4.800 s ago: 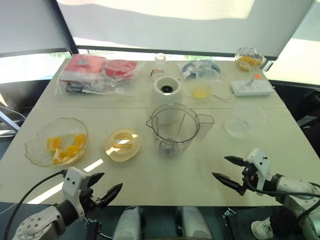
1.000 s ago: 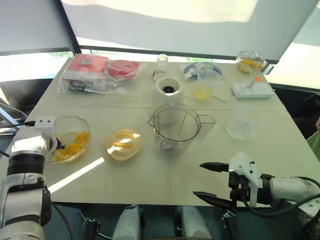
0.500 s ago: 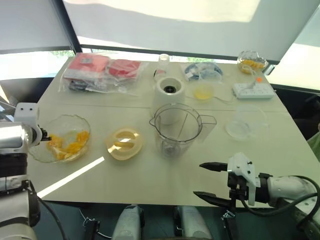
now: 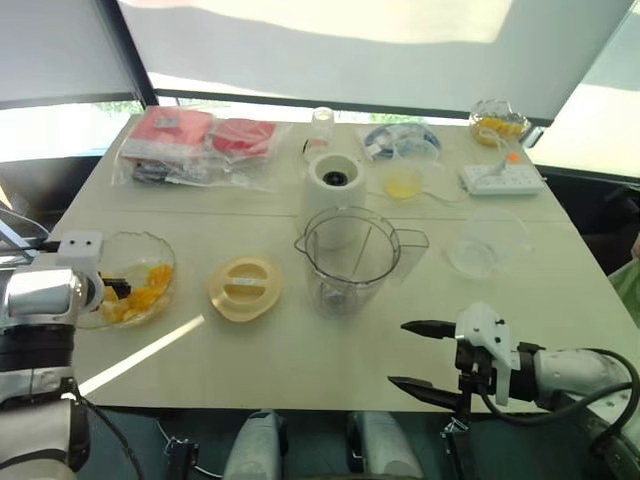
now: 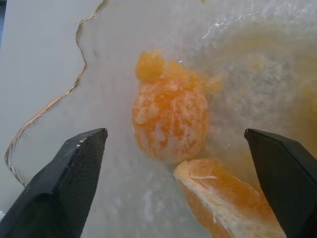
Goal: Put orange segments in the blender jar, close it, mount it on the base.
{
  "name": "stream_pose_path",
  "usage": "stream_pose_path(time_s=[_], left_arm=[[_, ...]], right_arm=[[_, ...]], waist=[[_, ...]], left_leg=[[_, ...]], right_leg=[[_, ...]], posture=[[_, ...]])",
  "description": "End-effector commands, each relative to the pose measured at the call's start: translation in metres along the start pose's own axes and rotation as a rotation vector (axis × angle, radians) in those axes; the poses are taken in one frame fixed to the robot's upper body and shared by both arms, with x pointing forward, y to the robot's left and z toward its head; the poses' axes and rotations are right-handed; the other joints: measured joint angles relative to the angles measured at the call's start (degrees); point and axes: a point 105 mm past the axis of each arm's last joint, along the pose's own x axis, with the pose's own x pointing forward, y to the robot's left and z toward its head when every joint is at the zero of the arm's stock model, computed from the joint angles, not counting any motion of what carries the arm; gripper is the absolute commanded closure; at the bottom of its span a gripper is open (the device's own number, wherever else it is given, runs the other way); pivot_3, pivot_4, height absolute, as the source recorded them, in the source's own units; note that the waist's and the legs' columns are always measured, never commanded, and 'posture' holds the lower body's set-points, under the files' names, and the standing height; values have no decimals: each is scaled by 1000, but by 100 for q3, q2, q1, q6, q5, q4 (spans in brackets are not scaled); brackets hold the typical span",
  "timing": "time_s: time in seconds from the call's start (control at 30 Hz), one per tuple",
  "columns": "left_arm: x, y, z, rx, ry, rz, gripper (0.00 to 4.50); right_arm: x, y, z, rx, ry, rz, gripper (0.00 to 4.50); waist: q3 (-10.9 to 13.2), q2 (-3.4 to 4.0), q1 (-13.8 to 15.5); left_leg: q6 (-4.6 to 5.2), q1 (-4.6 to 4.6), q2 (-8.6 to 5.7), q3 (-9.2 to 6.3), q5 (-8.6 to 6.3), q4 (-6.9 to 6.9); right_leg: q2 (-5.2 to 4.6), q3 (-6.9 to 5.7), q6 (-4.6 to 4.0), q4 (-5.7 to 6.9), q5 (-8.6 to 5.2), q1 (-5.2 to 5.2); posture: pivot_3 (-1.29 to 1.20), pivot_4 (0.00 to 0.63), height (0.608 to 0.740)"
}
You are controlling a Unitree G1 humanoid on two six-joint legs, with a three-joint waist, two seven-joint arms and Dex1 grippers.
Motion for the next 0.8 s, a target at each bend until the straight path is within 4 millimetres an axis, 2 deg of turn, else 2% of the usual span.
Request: stream_pose_path(time_s=[0.03, 0.3, 0.4, 0.6, 0.8], left_arm=[[2, 4, 11, 22, -34, 45, 41], [21, -4, 7, 32, 3, 37, 41], [25, -6, 1, 21, 30, 31, 930], [24, 0, -4, 11, 49, 49, 4014], [20, 8, -5, 8, 40, 75, 4014]], right_arm=[[1, 3, 9, -31, -25, 5, 0], [0, 2, 16, -51, -36, -12, 0], [-2, -1, 20, -60, -43, -31, 0], [-3, -2, 19, -55, -41, -45, 0], [0, -2, 18, -50, -41, -45, 0]], waist=[[0, 0, 19], [-2, 3, 21], [-5, 9, 14], [-5, 8, 5], [-4, 7, 5]], left_leg=[[0, -1, 0, 0, 0, 0], [0, 4, -1, 1, 0, 0], [0, 7, -1, 1, 0, 0], [0, 3, -1, 3, 0, 0], [0, 3, -1, 4, 0, 0]], right_leg=[[0, -1, 0, 0, 0, 0], [1, -1, 0, 5, 0, 0], [2, 0, 0, 8, 0, 1], [2, 0, 1, 4, 1, 1], [0, 1, 1, 3, 1, 1]], posture=[[0, 150, 740], [0, 150, 740], [0, 150, 740], [0, 150, 740], [0, 150, 740]])
